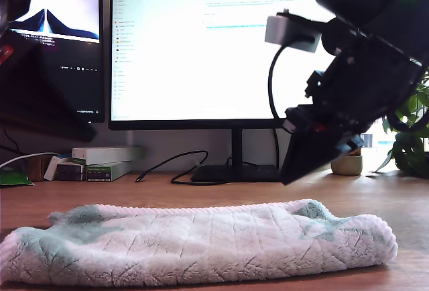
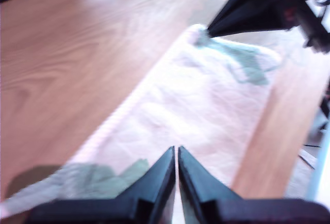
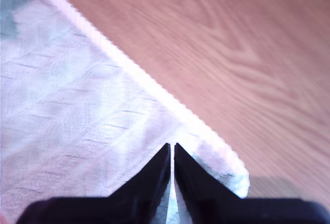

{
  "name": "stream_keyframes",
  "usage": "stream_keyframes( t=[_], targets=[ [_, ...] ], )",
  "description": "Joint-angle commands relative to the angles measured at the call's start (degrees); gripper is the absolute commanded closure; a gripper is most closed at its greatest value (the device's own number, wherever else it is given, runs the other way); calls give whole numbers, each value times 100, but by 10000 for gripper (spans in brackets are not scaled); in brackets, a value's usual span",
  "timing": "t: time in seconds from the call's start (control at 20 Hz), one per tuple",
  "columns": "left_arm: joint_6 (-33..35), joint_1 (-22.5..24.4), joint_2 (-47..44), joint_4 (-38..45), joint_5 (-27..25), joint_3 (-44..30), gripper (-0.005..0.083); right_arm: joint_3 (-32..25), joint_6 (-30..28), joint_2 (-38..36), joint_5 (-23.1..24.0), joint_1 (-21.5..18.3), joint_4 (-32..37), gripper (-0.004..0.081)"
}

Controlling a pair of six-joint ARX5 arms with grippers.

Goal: Fold the tea towel to a neat square and place it to the right

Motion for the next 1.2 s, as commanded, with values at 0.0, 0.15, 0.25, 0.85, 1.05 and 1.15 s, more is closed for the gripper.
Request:
stream_keyframes(
  t=[0.0,0.15,0.25,0.85,1.05,1.15],
  targets=[
    [-74,-57,420,-31,44,-9,770,22,-26,66,-195,-81,2,777],
    [-94,-68,997,-24,280,37,770,232,-142,221,-302,-184,-177,777],
    [-136,-61,1292,-28,367,133,770,468,-280,461,-474,-238,-452,777],
    [-481,-57,2538,-651,52,662,770,1283,-660,1609,-820,-616,-1311,777],
    [-522,-57,2653,-789,-509,774,770,1283,-695,1668,-820,-669,-1672,777],
    [-520,-57,2780,-699,-581,787,770,1283,-667,1681,-804,-588,-1725,777]
  ],
)
